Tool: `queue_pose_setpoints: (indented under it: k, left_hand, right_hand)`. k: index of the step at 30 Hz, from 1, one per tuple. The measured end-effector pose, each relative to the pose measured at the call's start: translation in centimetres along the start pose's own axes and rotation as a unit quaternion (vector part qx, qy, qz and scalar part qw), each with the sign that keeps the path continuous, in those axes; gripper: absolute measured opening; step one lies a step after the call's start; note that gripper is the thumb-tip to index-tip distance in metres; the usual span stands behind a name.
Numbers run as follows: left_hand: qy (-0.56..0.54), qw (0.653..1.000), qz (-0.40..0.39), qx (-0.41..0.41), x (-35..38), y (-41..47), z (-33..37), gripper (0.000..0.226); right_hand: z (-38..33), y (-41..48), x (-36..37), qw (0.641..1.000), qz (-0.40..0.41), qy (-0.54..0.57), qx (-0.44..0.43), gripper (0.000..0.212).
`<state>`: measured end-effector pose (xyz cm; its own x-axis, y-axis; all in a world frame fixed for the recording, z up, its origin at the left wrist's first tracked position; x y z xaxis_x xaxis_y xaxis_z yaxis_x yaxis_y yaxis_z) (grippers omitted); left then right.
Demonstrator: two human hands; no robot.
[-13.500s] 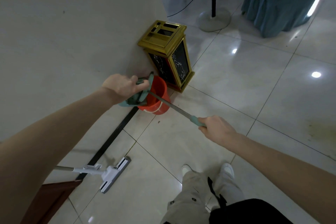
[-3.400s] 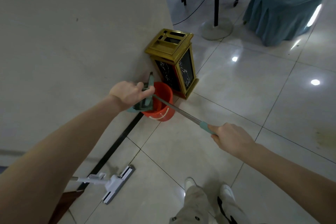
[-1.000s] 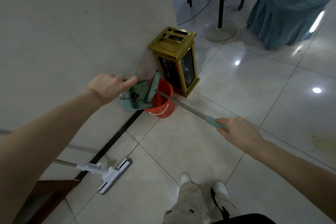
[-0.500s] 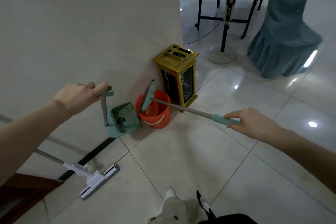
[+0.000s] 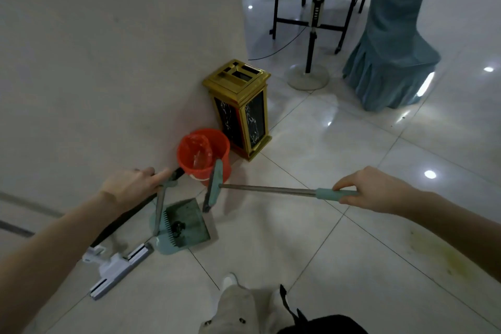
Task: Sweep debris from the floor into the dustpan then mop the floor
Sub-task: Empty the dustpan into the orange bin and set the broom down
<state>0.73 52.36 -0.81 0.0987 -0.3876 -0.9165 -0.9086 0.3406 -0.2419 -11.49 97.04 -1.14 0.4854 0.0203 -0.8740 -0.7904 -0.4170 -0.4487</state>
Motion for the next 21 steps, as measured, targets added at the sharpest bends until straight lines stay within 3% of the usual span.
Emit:
queue_pose_setpoints:
  k: [2, 5, 13, 21]
  left_hand:
    - [-0.016, 1.0, -0.024, 0.007, 1.1, 1.5, 1.0, 0.046]
    - [-0.062, 0.997, 0.023, 0.041, 1.3, 4.4, 2.7, 0.06]
    - [-0.034, 0.997, 0.009, 0.073, 0.5, 12.1, 6.1, 0.042]
    - [-0.026, 0.994, 0.038, 0.104, -2.4, 19.6, 6.0, 0.04]
  right_hand:
    - [0.7, -0.1, 0.1, 1.0, -0.01, -0.004, 0.017, 0.032]
    - [1.1, -0.1, 0.0, 0.999, -0.018, -0.016, 0.034, 0.03]
    - [-0.7, 1.7, -1.2, 0.997, -0.013, -0.033, 0.075, 0.024]
    - [-3.8, 7.3, -5.9, 0.991, -0.038, 0.062, 0.113, 0.025]
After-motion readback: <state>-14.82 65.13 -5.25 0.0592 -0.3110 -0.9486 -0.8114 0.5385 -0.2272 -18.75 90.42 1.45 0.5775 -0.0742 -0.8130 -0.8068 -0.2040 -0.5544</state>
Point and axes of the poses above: each hand's wrist, its own y-axis towards the middle knuckle, its own x-axis out of the palm, z = x × y, the point moved 8 cm from there along y, towards the middle knuckle, and after that the axes turned 11 degrees about x, right-handed, at the moved point
